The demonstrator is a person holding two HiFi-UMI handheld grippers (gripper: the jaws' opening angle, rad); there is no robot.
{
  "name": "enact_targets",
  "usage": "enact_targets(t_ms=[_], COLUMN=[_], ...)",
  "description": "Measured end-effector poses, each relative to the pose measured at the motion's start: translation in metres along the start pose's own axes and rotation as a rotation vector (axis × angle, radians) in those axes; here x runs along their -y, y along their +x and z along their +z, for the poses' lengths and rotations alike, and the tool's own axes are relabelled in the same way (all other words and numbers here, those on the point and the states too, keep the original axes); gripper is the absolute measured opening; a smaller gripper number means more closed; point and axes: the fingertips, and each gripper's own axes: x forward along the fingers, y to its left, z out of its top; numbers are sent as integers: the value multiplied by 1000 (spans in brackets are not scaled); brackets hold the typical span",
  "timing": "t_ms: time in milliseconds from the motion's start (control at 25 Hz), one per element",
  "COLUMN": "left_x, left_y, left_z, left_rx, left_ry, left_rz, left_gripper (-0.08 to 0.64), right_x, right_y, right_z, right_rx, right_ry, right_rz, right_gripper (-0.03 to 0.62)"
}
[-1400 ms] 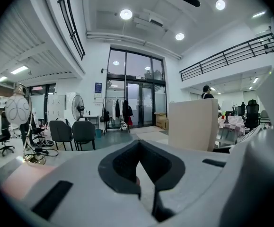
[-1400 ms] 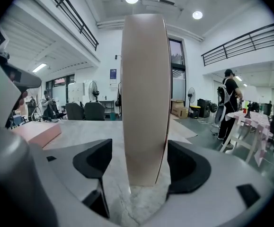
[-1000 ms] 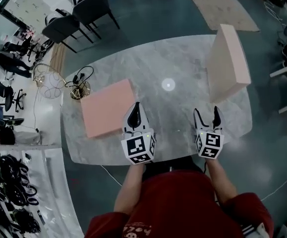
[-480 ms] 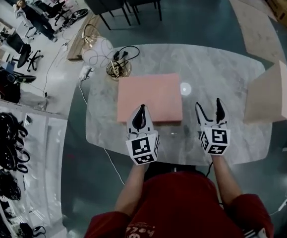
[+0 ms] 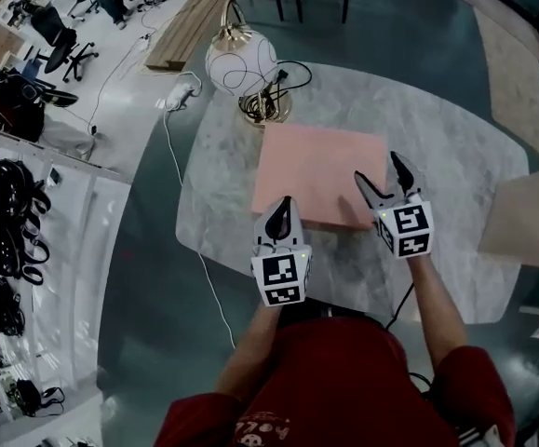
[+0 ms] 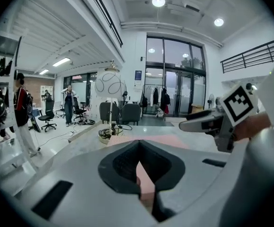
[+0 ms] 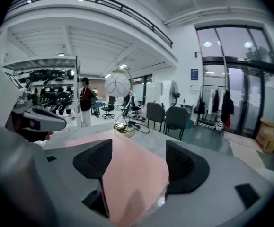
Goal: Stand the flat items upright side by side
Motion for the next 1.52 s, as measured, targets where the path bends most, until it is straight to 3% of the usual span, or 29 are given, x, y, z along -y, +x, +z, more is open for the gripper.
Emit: enact_targets(t_ms=[360, 720, 920, 1280, 1520], left_x=[5, 8, 8, 8, 5], left_y=[17, 42, 43, 46, 47], left_z=[-62, -96, -103, -103, -103], left_rx=[-200, -313, -333, -378, -356], left_ry=[3, 11, 17, -60, -71], left_rz=[-89, -172, -197, -208, -157], left_gripper=[5, 5, 6, 5, 5], right_x=[-17, -36, -40, -45, -50], right_y=[104, 174, 181, 186, 179], right_z=[-15, -42, -55, -74, -70], right_rx=[-210, -472, -614, -854, -894], right_ry=[-148, -309, -215, -55, -100], right_rz=[263, 549, 724, 905, 936], right_gripper=[336, 336, 337, 345, 324])
